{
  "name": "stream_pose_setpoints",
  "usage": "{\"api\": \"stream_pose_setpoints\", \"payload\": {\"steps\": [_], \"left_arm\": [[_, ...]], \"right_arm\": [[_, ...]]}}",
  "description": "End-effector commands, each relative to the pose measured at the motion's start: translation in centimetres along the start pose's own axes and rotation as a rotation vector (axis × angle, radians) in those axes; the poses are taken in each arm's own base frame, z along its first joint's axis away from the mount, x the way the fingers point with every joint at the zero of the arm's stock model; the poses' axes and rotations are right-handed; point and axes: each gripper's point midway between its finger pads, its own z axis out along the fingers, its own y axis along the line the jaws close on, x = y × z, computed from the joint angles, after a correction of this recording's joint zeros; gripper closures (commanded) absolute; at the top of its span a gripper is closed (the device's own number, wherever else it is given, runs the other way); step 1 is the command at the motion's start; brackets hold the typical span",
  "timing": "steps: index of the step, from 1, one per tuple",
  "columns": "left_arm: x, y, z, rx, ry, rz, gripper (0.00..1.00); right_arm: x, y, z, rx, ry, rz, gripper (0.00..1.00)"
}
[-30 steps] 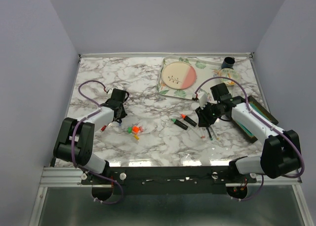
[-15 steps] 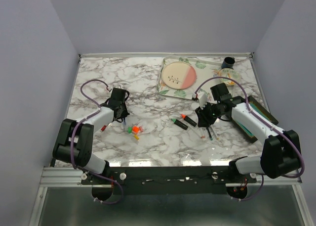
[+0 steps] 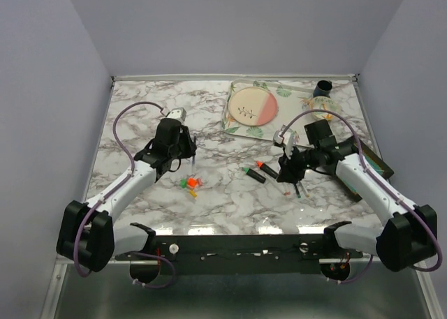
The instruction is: Open the pen caps
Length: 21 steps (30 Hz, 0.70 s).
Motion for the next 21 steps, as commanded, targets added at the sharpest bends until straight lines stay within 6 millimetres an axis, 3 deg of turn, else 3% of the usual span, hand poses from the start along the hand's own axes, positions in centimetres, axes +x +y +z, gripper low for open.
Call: {"api": "stream_pose_setpoints", "payload": {"steps": [1, 3, 8, 9, 10, 15, 21], "left_arm": [[1.0, -9.0, -2.0, 0.386, 0.070, 0.033, 1.00], [2.4, -11.3, -1.9, 0.472, 0.135, 0.038, 1.00], [8.9, -17.9, -3.3, 0.682, 0.392, 0.094, 1.00], [9.7, -18.5, -3.5, 0.698, 0.422, 0.103, 1.00], [10.4, -19.0, -3.6, 0.708, 0.447, 0.114, 1.00], [14.9, -22.2, -4.8, 0.784, 0.619, 0.195, 1.00], [17.4, -24.3, -5.5, 0.835, 0.708, 0.254, 1.00]], "right_arm": [[-1.4, 4.9, -0.8, -0.162, -0.170, -0.329, 0.56], [-0.9, 6.8, -1.1, -0.195, -0.244, -0.457, 0.53], [0.3, 8.2, -1.2, -0.186, -0.322, -0.717, 0.37], [0.8, 8.5, -1.1, -0.189, -0.325, -0.755, 0.20], [1.0, 8.4, -1.1, -0.181, -0.325, -0.795, 0.14], [0.5, 7.9, -1.2, -0.127, -0.333, -0.833, 0.16], [1.4, 7.1, -0.2, -0.088, -0.268, -0.859, 0.30]]}}
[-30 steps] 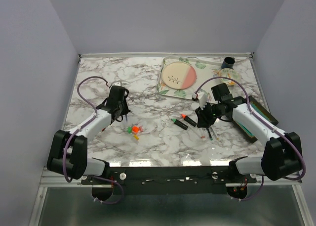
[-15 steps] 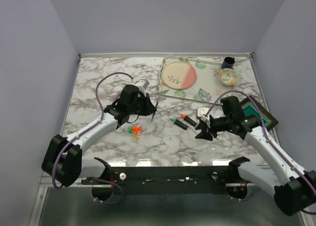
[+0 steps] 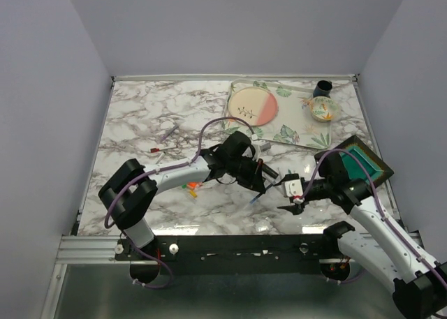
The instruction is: Open the pen caps
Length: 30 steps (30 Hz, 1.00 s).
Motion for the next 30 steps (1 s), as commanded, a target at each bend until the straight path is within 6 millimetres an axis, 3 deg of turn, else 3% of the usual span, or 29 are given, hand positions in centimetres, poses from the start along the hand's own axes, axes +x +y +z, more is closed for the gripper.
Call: {"api": "stream_pose_setpoints", "payload": {"steps": [1, 10, 18, 21, 22, 24, 25, 27, 28, 30], "left_arm": [[1.6, -2.3, 1.2, 0.078, 0.107, 0.030, 1.00], [1.9, -4.3, 1.8, 0.134, 0.137, 0.059, 1.00], [1.0, -6.0, 0.7, 0.187, 0.100, 0.091, 1.00], [0.3, -6.8, 0.3, 0.201, 0.067, 0.102, 1.00], [0.0, -6.8, 0.2, 0.195, 0.053, 0.105, 0.96], [-1.1, -7.1, -0.7, 0.186, -0.006, 0.117, 0.94], [-1.8, -6.8, -1.0, 0.159, -0.049, 0.114, 0.78], [-3.3, -6.9, -2.9, 0.140, -0.153, 0.127, 0.64], [-4.0, -6.2, -3.5, 0.093, -0.205, 0.128, 0.49], [-4.8, -6.0, -5.7, 0.053, -0.294, 0.152, 0.38]], "right_arm": [[1.1, -0.2, 0.6, 0.008, 0.054, -0.081, 0.31], [3.0, 1.3, 2.1, -0.069, 0.146, -0.102, 0.51], [3.0, 1.6, 2.5, -0.090, 0.154, -0.079, 0.70], [2.9, 1.7, 2.6, -0.101, 0.151, -0.066, 0.85], [2.8, 1.7, 2.6, -0.104, 0.149, -0.058, 1.00], [2.5, 1.5, 2.5, -0.098, 0.142, -0.055, 1.00], [2.4, 1.5, 2.5, -0.093, 0.142, -0.044, 0.99], [2.0, 1.1, 2.4, -0.079, 0.135, -0.037, 0.99], [1.9, 0.9, 2.4, -0.068, 0.138, -0.014, 0.99], [1.5, 0.4, 2.3, -0.053, 0.131, -0.003, 0.99]]}}
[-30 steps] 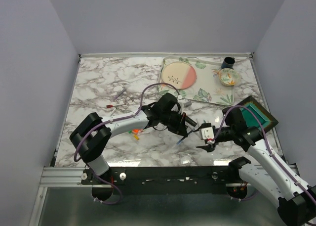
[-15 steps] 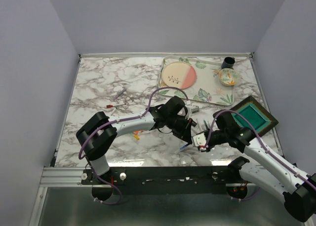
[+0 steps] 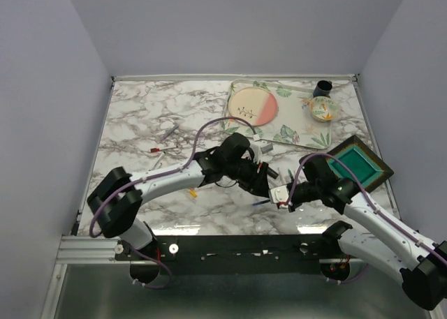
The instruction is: Open the pen caps
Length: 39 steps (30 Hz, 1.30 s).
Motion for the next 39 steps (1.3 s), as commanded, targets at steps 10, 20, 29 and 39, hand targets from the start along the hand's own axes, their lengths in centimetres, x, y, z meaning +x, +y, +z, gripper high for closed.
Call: {"api": "stream_pose_setpoints", "payload": {"steps": [10, 20, 29, 39], "left_arm": [[-7.1, 1.3, -12.6, -0.284, -0.720, 0.027, 0.10], [-8.2, 2.7, -14.0, -0.175, -1.007, -0.304, 0.09], [-8.8, 1.7, -11.5, -0.055, -1.037, -0.420, 0.31], [-9.0, 2.6, -10.9, -0.116, -1.094, -0.508, 0.61]], "right_arm": [[-1.9, -5.1, -2.1, 0.206, 0.022, 0.364, 0.99], [-2.4, -7.1, -2.8, 0.315, -0.038, 0.448, 1.00], [-2.1, -7.8, -2.7, 0.353, -0.036, 0.484, 0.99], [-1.4, -8.9, -2.9, 0.429, -0.029, 0.527, 0.99]]}}
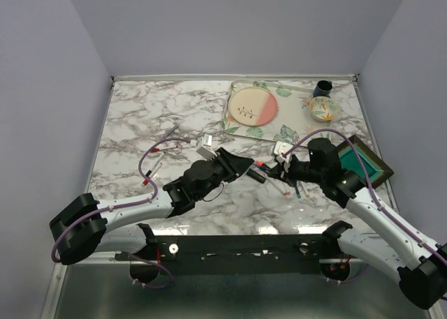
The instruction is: Open the pen caps
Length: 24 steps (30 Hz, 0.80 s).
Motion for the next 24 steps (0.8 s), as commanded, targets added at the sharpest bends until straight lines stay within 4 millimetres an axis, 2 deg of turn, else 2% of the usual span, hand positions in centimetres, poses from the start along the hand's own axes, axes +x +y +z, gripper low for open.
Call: {"api": "stream_pose_setpoints", "payload": {"steps": [1, 9, 17, 18, 19, 22, 24], "left_arm": [[-2.4, -0.4, 0.4, -0.032, -0.143, -0.058, 0.65], [-3.1, -0.4, 0.8, -0.058, -0.176, -0.067, 0.69], [-2.1, -1.1, 2.3, -0.045, -0.143, -0.082, 0.69], [-1.9, -0.9, 2.6, -0.048, -0.139, -0.082, 0.71], [-1.8, -1.2, 2.7, -0.038, -0.134, -0.081, 0.81], [-1.8, -1.4, 3.0, -0.030, -0.134, -0.078, 1.00], [-2.2, -1.3, 2.8, -0.036, -0.148, -0.068, 1.00]], "right_arm": [[0.1, -0.6, 0.2, 0.037, -0.010, 0.020, 0.99], [0.5, 0.2, 0.4, -0.011, -0.003, 0.015, 0.99], [0.5, 0.0, 0.4, 0.000, 0.000, 0.011, 0.99], [0.5, -0.1, 0.5, 0.000, 0.003, 0.013, 0.99], [0.6, -0.2, 0.5, 0.005, 0.007, 0.012, 0.99], [0.7, -0.2, 0.5, 0.006, 0.012, 0.009, 1.00], [0.8, -0.1, 0.4, -0.002, 0.018, 0.005, 0.99]]}}
